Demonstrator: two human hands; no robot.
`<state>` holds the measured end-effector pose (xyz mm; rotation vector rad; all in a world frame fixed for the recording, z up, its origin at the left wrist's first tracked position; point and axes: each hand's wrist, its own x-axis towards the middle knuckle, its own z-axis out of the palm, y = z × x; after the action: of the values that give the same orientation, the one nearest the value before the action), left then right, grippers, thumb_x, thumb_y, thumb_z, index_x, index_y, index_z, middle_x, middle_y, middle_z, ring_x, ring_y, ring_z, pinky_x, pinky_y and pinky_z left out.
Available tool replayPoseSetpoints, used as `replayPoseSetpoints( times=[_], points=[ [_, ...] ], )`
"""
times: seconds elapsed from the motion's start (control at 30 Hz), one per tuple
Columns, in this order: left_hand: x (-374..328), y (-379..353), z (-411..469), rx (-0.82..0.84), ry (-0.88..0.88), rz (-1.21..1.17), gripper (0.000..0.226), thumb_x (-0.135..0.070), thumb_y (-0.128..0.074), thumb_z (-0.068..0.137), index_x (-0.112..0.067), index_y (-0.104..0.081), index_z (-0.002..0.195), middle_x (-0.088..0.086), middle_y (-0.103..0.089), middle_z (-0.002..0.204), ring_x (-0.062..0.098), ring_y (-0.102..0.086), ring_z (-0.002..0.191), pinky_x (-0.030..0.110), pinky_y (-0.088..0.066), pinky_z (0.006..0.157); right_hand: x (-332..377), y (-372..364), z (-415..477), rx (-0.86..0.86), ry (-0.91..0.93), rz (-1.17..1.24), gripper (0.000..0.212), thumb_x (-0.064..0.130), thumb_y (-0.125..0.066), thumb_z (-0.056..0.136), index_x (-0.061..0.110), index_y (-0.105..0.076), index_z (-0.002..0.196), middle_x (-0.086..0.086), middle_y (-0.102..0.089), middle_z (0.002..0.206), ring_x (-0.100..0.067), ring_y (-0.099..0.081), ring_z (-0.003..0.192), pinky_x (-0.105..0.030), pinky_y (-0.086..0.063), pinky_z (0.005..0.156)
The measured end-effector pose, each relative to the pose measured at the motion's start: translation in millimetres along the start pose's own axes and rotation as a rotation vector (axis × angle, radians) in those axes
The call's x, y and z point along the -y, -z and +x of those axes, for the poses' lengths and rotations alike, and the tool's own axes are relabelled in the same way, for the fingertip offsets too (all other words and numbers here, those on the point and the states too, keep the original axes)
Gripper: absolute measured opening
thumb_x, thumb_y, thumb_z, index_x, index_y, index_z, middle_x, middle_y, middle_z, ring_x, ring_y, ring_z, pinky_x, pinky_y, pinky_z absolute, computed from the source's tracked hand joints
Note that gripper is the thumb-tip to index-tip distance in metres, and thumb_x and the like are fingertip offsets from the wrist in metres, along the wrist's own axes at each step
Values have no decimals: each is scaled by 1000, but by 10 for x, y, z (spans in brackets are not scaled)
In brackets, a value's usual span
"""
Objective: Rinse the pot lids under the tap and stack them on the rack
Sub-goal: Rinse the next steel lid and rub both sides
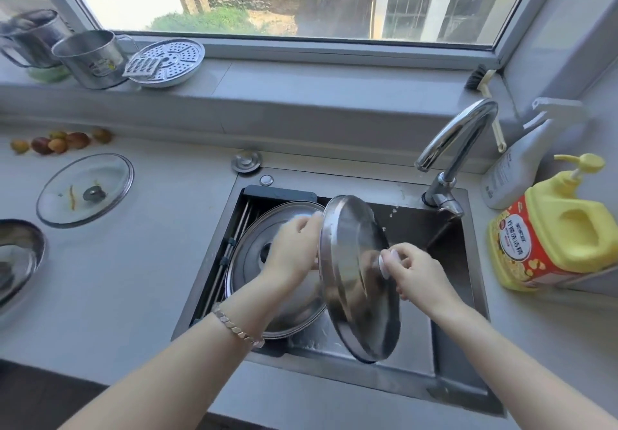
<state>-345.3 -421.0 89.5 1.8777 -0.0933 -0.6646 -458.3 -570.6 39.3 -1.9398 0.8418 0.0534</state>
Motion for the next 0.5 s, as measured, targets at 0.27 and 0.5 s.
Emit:
replayPoseSetpoints(
  times=[0.27,0.5],
  points=[
    [734,1074,151,-219,212,98,20,-11,-49,86,-14,-56,105,-2,-59,90,23,-61,92,43,-50,90,810,-780,345,42,197,-469,40,37,-60,82,20,-59,118,-3,-63,120,-24,-55,113,-30,-44,89],
    [1060,1618,146,-181,278,91,14,-9,-49,88,-16,-61,84,3,-64,88,15,-64,81,36,-50,81,1103,-1688,737,167,172,-769,15,22,-49,89,11,-58,93,-9,-65,103,-26,-59,89,-27,-37,63]
  ],
)
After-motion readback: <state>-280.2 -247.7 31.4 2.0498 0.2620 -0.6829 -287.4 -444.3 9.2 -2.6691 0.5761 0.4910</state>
